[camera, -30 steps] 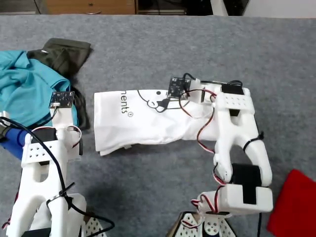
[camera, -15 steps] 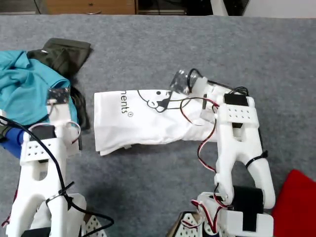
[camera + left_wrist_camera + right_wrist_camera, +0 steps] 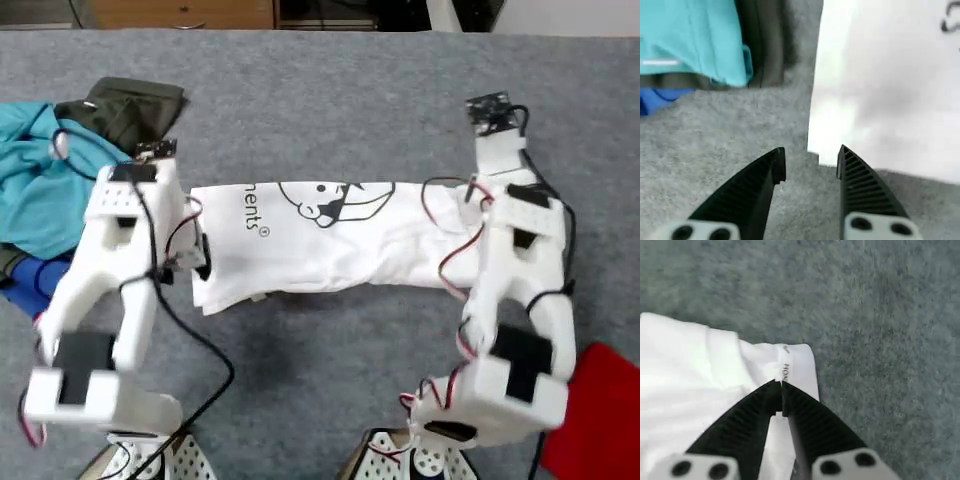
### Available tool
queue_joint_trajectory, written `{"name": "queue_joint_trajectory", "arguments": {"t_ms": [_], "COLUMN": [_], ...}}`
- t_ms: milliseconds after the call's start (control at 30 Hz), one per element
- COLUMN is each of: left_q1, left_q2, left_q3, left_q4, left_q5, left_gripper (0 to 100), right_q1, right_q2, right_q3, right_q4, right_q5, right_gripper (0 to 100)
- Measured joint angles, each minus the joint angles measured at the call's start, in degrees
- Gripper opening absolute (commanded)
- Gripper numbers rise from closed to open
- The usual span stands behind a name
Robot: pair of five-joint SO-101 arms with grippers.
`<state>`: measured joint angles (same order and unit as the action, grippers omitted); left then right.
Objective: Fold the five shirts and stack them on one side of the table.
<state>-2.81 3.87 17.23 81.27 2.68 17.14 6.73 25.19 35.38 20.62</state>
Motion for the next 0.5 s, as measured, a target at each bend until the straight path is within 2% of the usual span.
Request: {"name": "queue_joint_trajectory", "arguments": {"t_ms": [100,233,367,500], "left_q1": [0.18,1.67,1.58,0.0], "left_q2": [5.71,6.77,6.86,6.86], "left_q3": [-5.45,-8.79,-8.79,-7.21], "left_q4": [0.09,-0.09,-6.51,-14.07], "left_q5": [2.37,4.57,8.35,5.89], "left_gripper": [18,18,18,18], "right_q1": [0.7,0.7,0.7,0.7], "right_q2": [5.45,9.05,9.41,9.58], "right_q3": [-3.87,-7.47,-8.09,-8.09], "right_q4": [0.0,0.88,0.97,0.97], "right_q5": [0.0,0.0,0.0,0.0], "right_gripper": [0.4,0.4,0.4,0.4]}}
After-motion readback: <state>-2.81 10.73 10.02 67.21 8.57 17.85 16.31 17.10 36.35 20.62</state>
